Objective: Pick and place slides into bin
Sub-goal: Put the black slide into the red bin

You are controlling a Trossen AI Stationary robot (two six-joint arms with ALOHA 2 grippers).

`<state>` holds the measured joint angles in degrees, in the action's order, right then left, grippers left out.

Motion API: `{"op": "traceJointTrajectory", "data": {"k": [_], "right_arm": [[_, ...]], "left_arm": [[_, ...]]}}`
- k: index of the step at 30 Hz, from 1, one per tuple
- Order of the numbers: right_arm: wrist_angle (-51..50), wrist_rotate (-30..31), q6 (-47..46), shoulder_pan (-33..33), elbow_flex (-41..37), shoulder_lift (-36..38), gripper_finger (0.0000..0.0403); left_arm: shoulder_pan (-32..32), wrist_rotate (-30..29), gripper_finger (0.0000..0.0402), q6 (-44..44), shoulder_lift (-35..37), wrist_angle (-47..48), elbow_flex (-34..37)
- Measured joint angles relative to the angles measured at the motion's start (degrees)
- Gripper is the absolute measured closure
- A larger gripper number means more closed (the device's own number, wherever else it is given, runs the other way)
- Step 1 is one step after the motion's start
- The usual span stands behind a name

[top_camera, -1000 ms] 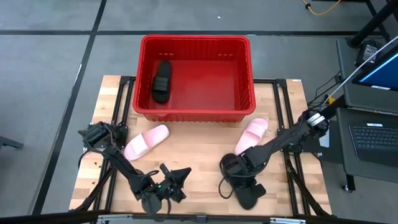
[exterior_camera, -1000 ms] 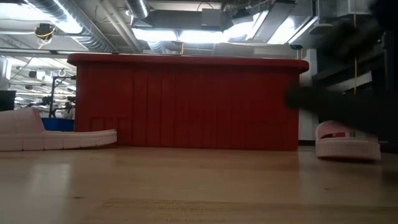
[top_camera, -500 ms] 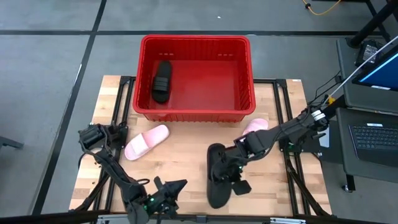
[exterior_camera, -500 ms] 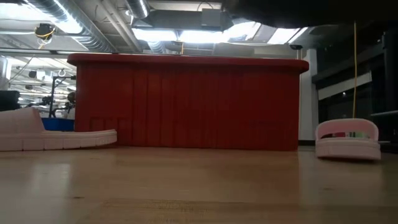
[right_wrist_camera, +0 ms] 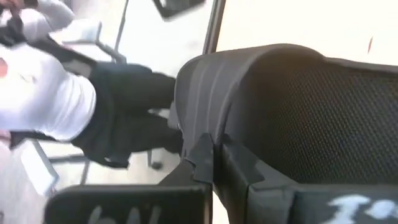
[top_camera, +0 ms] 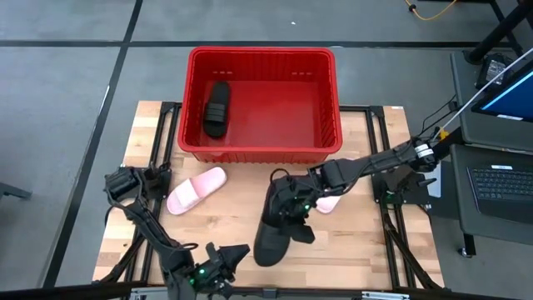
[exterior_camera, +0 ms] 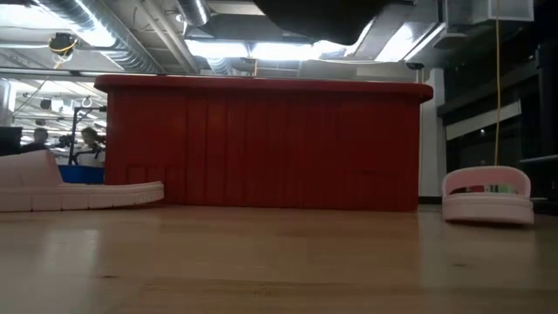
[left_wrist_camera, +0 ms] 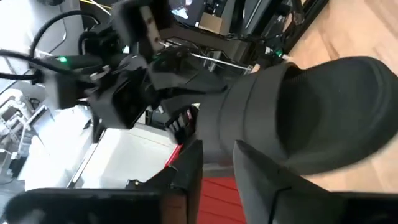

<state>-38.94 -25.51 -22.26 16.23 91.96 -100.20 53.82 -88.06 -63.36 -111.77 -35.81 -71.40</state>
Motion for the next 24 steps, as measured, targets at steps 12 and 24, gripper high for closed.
{"op": "traceJointTrajectory", "data": {"k": [12,24], "right_arm": [[3.0,-0.2,-0.1,-1.9,0.0,0.0,0.0389],[6.9,-2.2,-1.7,-5.2,0.0,0.0,0.0389]], "left_arm": [[-3.2,11.7,0.0284,-1.8,0.0,-0.9,0.0],[-4.1,10.6,0.0283,-4.5,0.0,0.5,0.0]]}}
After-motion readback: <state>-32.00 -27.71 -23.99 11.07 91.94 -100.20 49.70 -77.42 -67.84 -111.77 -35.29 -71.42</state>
